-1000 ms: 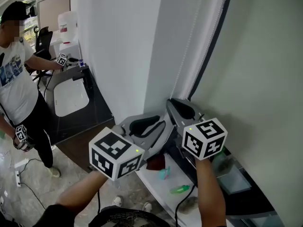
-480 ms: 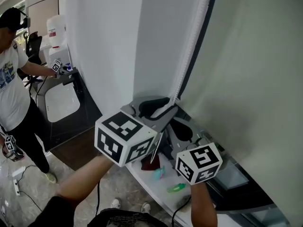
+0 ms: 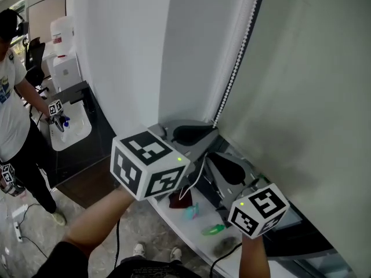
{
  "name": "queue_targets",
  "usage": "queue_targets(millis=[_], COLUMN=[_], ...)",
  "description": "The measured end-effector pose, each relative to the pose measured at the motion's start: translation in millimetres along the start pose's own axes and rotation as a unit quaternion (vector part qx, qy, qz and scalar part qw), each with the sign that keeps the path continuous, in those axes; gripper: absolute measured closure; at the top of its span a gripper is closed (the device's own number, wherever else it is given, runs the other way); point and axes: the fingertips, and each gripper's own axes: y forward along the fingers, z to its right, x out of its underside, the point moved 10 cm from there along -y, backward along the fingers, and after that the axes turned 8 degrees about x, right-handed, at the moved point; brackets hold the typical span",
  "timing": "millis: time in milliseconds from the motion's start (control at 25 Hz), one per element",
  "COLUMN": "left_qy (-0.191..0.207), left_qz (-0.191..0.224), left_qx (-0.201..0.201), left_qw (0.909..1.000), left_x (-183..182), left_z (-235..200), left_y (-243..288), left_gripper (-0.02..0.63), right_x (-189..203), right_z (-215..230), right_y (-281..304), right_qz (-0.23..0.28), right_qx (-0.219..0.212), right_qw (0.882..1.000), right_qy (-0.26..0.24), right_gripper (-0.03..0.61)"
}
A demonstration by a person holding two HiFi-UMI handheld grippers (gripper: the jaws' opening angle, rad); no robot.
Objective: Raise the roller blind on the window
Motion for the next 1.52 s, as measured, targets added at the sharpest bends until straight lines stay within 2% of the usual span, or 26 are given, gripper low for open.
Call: queue_targets(millis=[80,160,360,600,640,680,720,920,1040,1080,1120,1200,1360,1440,1520], left_qy=[-0.004,-0.009,-0.039,-0.041,-0.045,-0.05,-0.055,-0.07,-0.072,-0.061,-0.05,-0.039,-0.061,-0.064,-0.055], left_qz=[-0.01,-0.035,-0.096,-0.161,-0.173,-0.182,-0.187,-0.183,-0.186,-0.191,-0.191,-0.166,-0.061,-0.016,0.008], left_qx=[0.002,0.004,0.002,0.001,0.003,0.005,0.005,0.004,0.039,0.05,0.055,0.052,0.03,0.015,0.005], left_qw=[0.9999,0.9993,0.9946,0.9861,0.9838,0.982,0.9808,0.9806,0.9791,0.9783,0.9787,0.9839,0.9959,0.9977,0.9985], left_x=[10.4,34.1,102.6,140.6,148.5,155.4,160.3,161.9,164.1,163.0,159.7,145.2,93.5,65.3,43.7], left_z=[-4.1,-6.8,-7.6,-1.1,-2.9,-4.8,-6.4,-14.6,-10.8,-6.5,-2.0,3.8,-2.6,-6.6,-8.5], left_y=[-0.8,0.5,1.5,-3.5,-4.2,-5.0,-5.7,-4.7,-8.9,-11.0,-13.3,-18.6,-34.3,-39.0,-37.6], left_gripper=[0.604,0.604,0.604,0.604,0.604,0.604,0.604,0.603,0.6,0.55,0.467,0.454,0.454,0.456,0.456], right_x=[-10.8,-25.8,-61.5,-91.7,-94.6,-96.9,-98.8,-100.6,-93.6,-91.6,-89.8,-83.9,-47.3,-24.2,-3.3], right_z=[10.8,17.5,14.8,6.9,5.8,4.8,4.0,6.6,9.5,10.2,10.5,9.9,8.5,6.1,3.0], right_y=[-9.4,-10.0,11.8,31.3,33.1,34.6,36.0,39.1,38.6,37.8,36.3,32.8,36.2,36.4,34.7], right_qz=[0.034,0.062,0.085,0.088,0.09,0.091,0.089,0.086,0.099,0.104,0.107,0.106,0.065,0.047,0.031], right_qx=[-0.007,-0.011,-0.009,-0.057,-0.053,-0.048,-0.046,-0.048,-0.026,-0.024,-0.026,-0.024,-0.013,-0.01,-0.005], right_qw=[0.998,0.995,0.996,0.994,0.994,0.995,0.995,0.995,0.995,0.994,0.994,0.994,0.998,0.999,0.999], right_qy=[0.047,0.073,0.026,0.028,0.019,0.008,-0.002,-0.002,-0.012,-0.009,-0.004,-0.006,-0.012,-0.011,-0.013], right_gripper=[0.485,0.483,0.48,0.48,0.486,0.527,0.56,0.571,0.572,0.572,0.572,0.572,0.572,0.572,0.572])
